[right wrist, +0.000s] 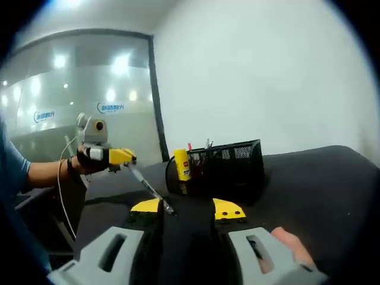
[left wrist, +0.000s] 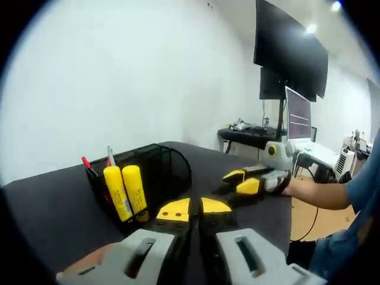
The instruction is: Pick up pens and glue sticks and place them into the holder.
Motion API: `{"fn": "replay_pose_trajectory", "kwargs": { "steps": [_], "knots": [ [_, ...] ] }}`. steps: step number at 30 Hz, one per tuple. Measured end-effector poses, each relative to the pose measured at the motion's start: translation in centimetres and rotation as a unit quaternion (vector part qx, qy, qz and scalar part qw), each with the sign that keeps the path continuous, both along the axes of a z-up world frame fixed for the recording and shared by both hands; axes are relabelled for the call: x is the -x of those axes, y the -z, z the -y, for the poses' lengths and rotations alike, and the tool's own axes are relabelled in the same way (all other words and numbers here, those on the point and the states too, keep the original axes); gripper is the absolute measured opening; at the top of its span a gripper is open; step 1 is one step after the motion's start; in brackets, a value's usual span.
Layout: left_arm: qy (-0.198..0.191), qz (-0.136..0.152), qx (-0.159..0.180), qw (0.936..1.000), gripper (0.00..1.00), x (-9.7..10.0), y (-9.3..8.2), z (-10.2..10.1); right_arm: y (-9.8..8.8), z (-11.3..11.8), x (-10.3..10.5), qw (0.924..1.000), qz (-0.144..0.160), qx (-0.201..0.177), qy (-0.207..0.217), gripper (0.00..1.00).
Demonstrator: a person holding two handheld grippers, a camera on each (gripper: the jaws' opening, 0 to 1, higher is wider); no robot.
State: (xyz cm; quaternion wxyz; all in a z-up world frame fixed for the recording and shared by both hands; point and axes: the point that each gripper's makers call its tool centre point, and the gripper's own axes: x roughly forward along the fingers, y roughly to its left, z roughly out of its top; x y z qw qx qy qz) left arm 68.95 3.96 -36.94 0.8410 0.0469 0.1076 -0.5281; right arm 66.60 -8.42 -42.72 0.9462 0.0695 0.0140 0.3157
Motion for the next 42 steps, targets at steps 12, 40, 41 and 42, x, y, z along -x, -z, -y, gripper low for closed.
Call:
{"fn": "replay_pose_trajectory", "kwargs": {
  "steps": [12,40,41,42],
  "knots": [
    [0.005,0.017,-0.012,0.9998,0.02,2.6,-1.1,2.5,-5.9,-9.3,1.7,0.9885,0.104,0.109,0.009,0.27],
    [0.022,0.024,0.001,0.9995,0.02,1.8,-2.4,2.9,-5.4,-10.8,-0.3,0.993,0.066,0.083,0.052,0.05],
    [0.022,0.025,0.001,0.9995,0.02,1.9,-2.4,2.8,-5.4,-10.8,-0.4,0.993,0.066,0.083,0.052,0.05],
    [0.022,0.025,0.001,0.9994,0.02,1.9,-2.4,2.8,-5.4,-10.9,-0.3,0.993,0.065,0.083,0.052,0.05]
  ]
}}
